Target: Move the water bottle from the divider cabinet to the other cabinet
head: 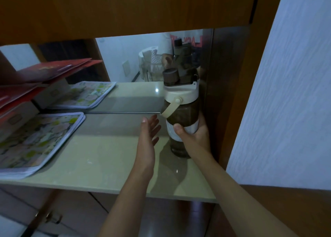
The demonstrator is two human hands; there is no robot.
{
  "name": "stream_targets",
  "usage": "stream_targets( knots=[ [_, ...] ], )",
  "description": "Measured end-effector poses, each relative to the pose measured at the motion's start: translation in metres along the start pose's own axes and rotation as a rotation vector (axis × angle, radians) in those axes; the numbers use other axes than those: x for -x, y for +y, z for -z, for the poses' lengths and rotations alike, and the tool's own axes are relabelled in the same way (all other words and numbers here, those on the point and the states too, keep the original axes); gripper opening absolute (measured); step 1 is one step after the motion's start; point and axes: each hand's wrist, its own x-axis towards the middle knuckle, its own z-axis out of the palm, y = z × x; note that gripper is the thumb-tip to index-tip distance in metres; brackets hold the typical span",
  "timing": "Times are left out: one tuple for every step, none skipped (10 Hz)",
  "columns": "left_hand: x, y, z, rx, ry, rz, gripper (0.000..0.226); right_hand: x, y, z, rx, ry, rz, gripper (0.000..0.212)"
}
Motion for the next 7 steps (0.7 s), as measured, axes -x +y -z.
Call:
stream_targets(
  knots=[
    [0.002, -0.003, -0.002, -0.004, -0.011, 0.014, 0.076, 0.004, 0.000, 0.003, 0.001, -0.020, 0.004, 0.078],
    [0.006, -0.008, -0.005, -0.006, -0.036, 0.023, 0.077, 0.005, -0.002, 0.007, -0.007, -0.058, -0.027, 0.076],
    [0.011, -0.012, -0.006, -0.010, -0.053, 0.040, 0.080, 0.007, -0.005, 0.010, -0.010, -0.103, -0.077, 0.079],
    [0.012, -0.015, -0.005, -0.009, -0.054, 0.050, 0.082, 0.014, -0.006, 0.011, 0.004, -0.122, -0.096, 0.077],
    [0.014, -0.017, -0.005, -0.005, -0.062, 0.063, 0.080, 0.021, -0.007, 0.012, 0.030, -0.112, -0.116, 0.076],
    [0.017, -0.022, 0.001, 0.037, -0.074, 0.049, 0.070, 0.032, -0.011, 0.015, 0.087, -0.080, -0.106, 0.077],
    [0.016, -0.028, 0.006, 0.068, -0.106, 0.074, 0.069, 0.043, -0.014, 0.016, 0.086, -0.056, -0.111, 0.065]
  ],
)
